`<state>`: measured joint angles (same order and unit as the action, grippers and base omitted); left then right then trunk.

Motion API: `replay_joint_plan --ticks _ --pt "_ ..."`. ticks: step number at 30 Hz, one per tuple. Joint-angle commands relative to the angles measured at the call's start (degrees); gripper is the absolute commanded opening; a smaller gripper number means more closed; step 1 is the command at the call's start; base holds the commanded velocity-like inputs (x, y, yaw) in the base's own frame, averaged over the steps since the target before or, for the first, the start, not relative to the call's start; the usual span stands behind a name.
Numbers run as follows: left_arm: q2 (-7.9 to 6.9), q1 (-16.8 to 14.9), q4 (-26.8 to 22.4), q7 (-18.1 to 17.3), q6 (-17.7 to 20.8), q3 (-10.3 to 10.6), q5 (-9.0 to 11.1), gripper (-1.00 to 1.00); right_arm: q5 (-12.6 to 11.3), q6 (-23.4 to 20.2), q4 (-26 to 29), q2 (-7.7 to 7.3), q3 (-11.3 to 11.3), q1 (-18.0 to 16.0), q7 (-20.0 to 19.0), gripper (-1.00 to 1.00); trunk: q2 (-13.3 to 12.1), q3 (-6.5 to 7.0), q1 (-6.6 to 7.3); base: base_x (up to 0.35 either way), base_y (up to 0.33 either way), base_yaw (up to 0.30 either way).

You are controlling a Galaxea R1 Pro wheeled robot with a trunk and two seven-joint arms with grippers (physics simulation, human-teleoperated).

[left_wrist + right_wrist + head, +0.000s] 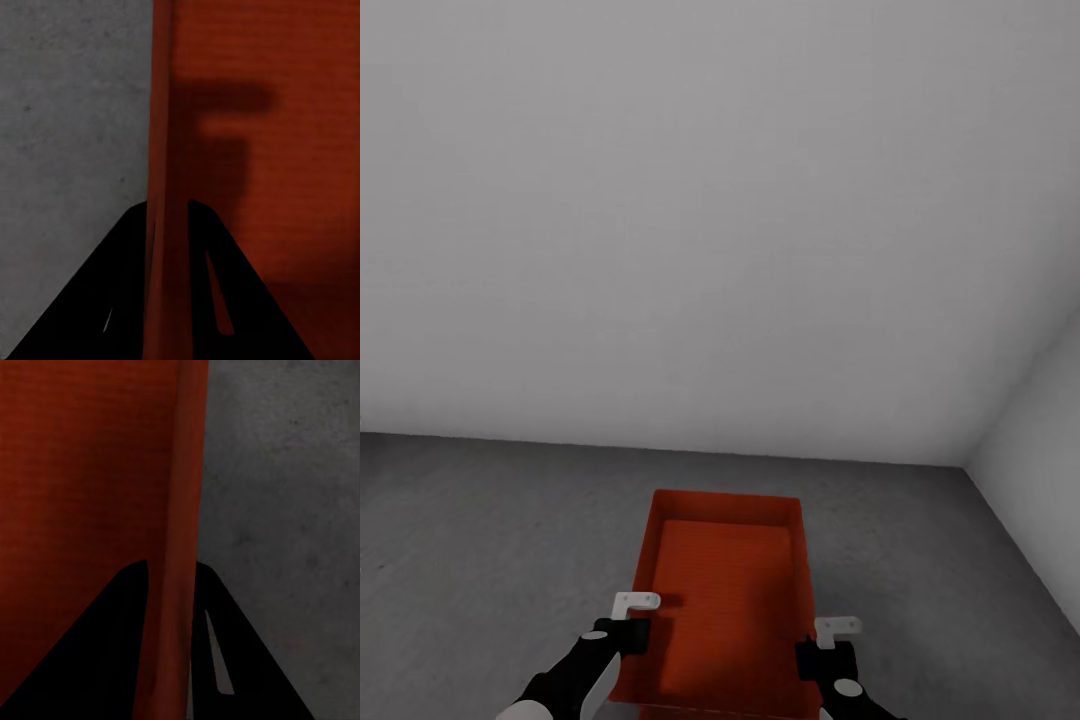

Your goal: Move the two storage containers from the living room to the garage. In the garage, place one container on the floor and stack the other container on top of it (either order is fine).

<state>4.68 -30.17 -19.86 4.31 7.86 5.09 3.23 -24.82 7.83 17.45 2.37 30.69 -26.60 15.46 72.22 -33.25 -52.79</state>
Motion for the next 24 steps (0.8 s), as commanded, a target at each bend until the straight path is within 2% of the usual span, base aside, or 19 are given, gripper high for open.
replay_joint_plan --ticks 1,6,13,24 --pt "-0.11 -0.1 -0.3 0.1 0.3 0.3 0.9 -1.0 -0.8 0.2 -3.3 -0.35 0.6 0.0 0.2 -1.0 0.0 -0.05 -0.01 0.108 0.287 -0.001" --pt "-0.11 -0.1 -0.2 0.1 0.2 0.3 0.9 -1.0 -0.8 0.2 -3.3 -0.35 0.6 0.0 0.2 -1.0 0.0 -0.05 -0.01 0.116 0.28 0.0" --pt "-0.11 -0.1 -0.2 0.1 0.2 0.3 0.9 -1.0 -0.8 0.2 -3.3 -0.33 0.6 0.0 0.2 -1.0 0.0 -0.05 -0.01 0.026 0.042 -0.014" --pt "-0.11 -0.1 -0.2 0.2 0.2 0.3 0.9 -1.0 -0.8 0.2 -3.3 -0.33 0.6 0.0 0.2 -1.0 0.0 -0.05 -0.01 0.0 0.0 -0.185"
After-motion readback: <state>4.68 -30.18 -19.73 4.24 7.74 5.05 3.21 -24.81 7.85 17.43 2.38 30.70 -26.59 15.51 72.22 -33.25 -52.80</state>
